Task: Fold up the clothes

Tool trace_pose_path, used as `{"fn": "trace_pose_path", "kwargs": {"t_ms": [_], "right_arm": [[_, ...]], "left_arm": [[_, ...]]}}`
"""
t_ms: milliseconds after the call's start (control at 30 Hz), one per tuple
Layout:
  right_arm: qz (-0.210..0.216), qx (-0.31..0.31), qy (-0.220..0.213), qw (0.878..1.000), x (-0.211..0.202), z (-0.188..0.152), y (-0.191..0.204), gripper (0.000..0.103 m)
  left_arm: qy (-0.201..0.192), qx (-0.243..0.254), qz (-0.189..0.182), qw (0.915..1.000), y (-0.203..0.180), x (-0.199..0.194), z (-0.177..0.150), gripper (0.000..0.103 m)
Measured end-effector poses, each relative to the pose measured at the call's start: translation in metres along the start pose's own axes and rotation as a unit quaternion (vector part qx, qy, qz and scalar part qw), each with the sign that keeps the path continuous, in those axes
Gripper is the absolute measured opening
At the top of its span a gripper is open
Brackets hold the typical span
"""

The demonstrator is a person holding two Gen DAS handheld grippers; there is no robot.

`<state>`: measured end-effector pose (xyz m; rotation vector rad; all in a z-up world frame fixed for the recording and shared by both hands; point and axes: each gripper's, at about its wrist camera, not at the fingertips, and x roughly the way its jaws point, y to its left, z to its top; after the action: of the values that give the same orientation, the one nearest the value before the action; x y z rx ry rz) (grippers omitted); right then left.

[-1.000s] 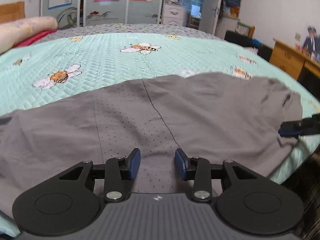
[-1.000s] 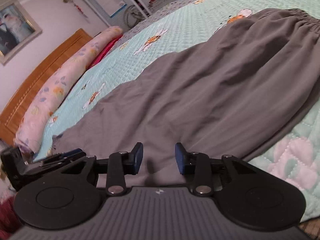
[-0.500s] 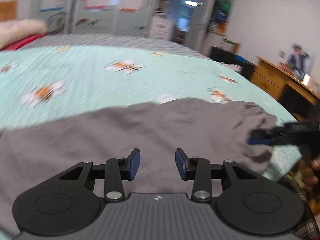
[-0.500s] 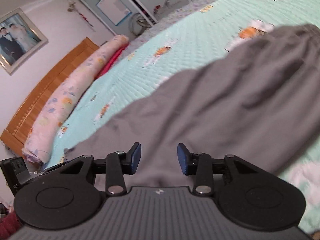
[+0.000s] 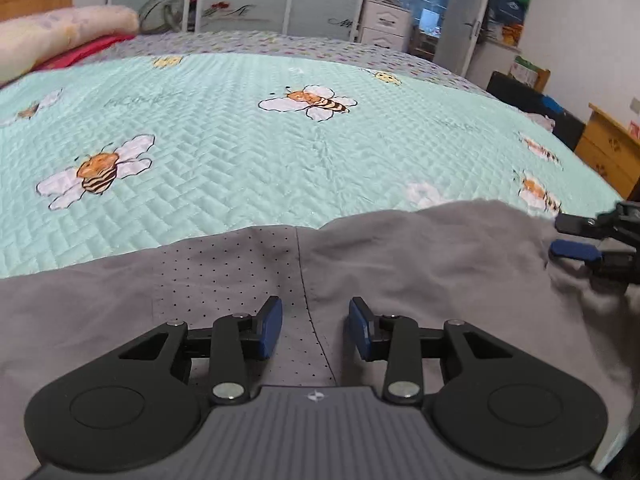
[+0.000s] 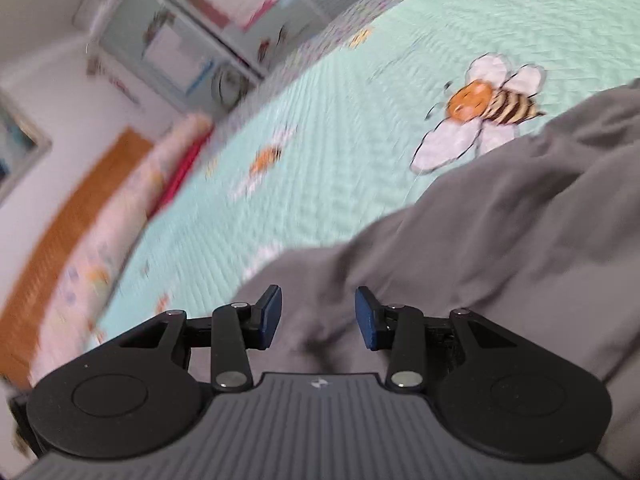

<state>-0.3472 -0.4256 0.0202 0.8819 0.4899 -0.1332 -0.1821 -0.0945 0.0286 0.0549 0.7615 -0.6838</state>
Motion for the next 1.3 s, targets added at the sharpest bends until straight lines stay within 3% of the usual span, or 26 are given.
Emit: {"fn": "trace_pose_path", "kwargs": {"t_ms": [100,200,333,567,733,867,933,1000,1067,1133,1233,1300], "right_arm": [[0.037,0.033,-0.033,0.998,-0.032,-0.008,-0.009,0.051],[0.051,0.072,-0.062,0.994,-0.066,-0.017,-0.026,0.054],[0.05,0.111,-0.085,0.989,-0.102,-0.031,-0.048,0.054],[0.021,0.087,-0.1,0.991,-0.136,-0.033,-0.056,0.058],[-0.005,0.1,-0.135,0.986,-0.144,-0.023,-0.079,0.06],[-0.026,0.111,-0.163,0.98,-0.151,-0.014,-0.097,0.06],[-0.037,0.116,-0.177,0.977,-0.154,-0.01,-0.106,0.062],[-0.047,0.121,-0.191,0.973,-0.158,-0.006,-0.115,0.07],[-0.057,0.126,-0.205,0.969,-0.161,-0.002,-0.124,0.071],[-0.069,0.126,-0.217,0.965,-0.164,0.001,-0.129,0.071],[-0.094,0.088,-0.231,0.964,-0.163,-0.001,-0.114,0.071],[-0.092,0.013,-0.231,0.968,-0.158,-0.004,-0.088,0.071]], "left_arm": [[-0.019,-0.016,-0.063,0.9977,-0.008,-0.014,0.013,0.04],[-0.024,0.025,-0.109,0.9934,-0.036,0.006,0.033,0.044],[-0.03,0.084,-0.168,0.9818,-0.074,0.034,0.06,0.058],[0.025,0.107,-0.192,0.9752,-0.097,0.114,0.082,0.059],[0.056,0.087,-0.201,0.974,-0.098,0.139,0.082,0.059],[0.076,0.075,-0.23,0.9673,-0.1,0.144,0.079,0.059],[0.079,0.075,-0.228,0.9674,-0.103,0.145,0.079,0.057],[0.083,0.075,-0.225,0.9678,-0.105,0.145,0.08,0.056],[0.085,0.076,-0.221,0.9686,-0.107,0.145,0.08,0.046],[0.08,0.071,-0.215,0.9707,-0.106,0.14,0.082,0.046],[0.059,0.042,-0.214,0.9741,-0.094,0.126,0.087,0.05],[0.054,-0.009,-0.242,0.9688,-0.075,0.12,0.09,0.051]]}}
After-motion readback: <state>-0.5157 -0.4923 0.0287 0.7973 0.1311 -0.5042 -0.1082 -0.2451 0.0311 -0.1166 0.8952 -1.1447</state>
